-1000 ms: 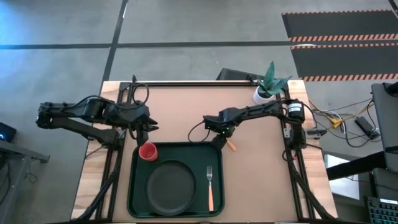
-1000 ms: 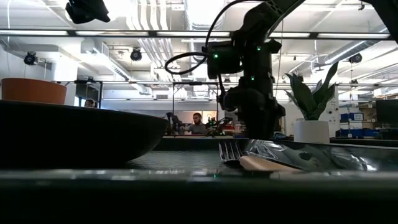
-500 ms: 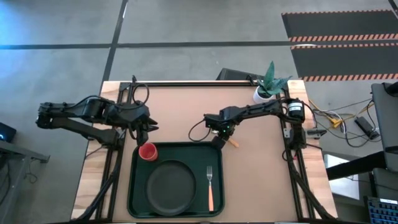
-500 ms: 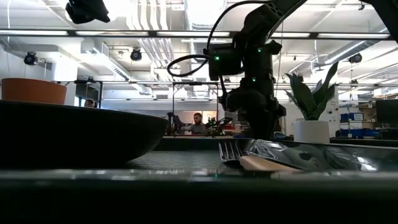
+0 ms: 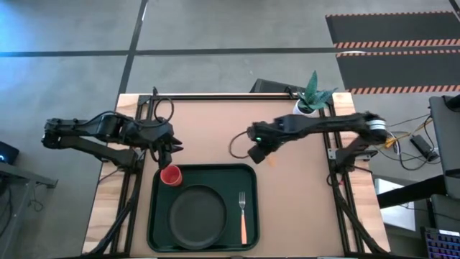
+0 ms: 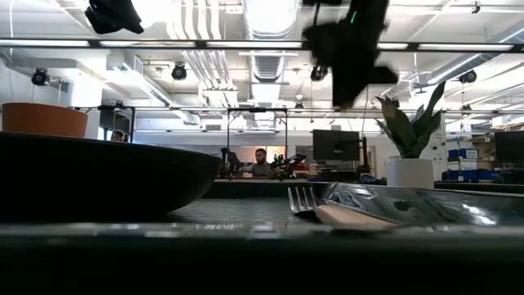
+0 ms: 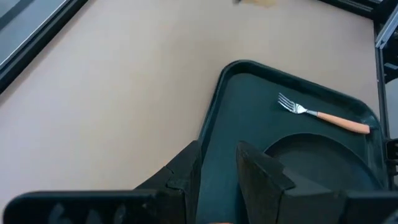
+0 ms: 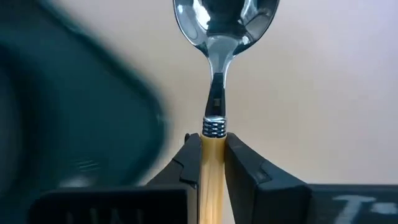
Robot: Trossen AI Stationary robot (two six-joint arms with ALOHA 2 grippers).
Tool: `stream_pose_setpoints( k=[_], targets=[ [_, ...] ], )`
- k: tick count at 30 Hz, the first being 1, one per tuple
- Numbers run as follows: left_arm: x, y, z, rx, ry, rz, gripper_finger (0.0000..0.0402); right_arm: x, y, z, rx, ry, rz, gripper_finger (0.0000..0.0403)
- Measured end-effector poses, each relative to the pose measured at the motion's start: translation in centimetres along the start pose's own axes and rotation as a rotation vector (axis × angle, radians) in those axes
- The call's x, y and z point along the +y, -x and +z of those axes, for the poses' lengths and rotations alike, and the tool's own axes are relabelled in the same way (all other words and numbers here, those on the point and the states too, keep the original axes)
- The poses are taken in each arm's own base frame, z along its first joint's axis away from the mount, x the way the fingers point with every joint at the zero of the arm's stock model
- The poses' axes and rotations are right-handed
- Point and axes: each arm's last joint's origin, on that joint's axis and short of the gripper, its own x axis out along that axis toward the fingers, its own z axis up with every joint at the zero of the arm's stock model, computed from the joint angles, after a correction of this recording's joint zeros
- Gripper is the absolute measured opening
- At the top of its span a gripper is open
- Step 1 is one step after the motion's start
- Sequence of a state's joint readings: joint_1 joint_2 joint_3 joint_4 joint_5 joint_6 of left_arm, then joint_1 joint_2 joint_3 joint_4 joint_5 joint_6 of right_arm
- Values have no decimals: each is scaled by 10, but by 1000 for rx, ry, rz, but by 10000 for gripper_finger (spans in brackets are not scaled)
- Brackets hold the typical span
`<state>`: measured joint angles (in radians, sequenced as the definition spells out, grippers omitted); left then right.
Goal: Pick and place plate/cup/fork/spoon on tray
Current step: Put the orange spoon on the black tray to the right of the black plate
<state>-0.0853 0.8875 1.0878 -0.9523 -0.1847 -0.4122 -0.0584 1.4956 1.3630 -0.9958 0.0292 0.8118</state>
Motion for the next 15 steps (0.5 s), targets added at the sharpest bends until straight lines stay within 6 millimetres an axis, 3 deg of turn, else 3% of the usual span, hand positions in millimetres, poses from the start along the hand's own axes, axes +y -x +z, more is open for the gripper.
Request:
stream_pose_setpoints(
  k=[4, 9, 12, 15],
  targets=[
    [0, -1, 0, 2, 0, 1, 83, 15, 35, -30, -100, -100, 62, 30],
    [0, 0, 0, -2, -25, 4, 83, 50, 48, -76, -215, -202, 148, 30],
    [1, 3, -2, 3, -81, 6, 83, 74, 43, -98, -282, -281, 217, 30],
    [3, 5, -4, 16, -115, 11, 83, 98, 23, -113, -320, -348, 271, 30]
  ],
)
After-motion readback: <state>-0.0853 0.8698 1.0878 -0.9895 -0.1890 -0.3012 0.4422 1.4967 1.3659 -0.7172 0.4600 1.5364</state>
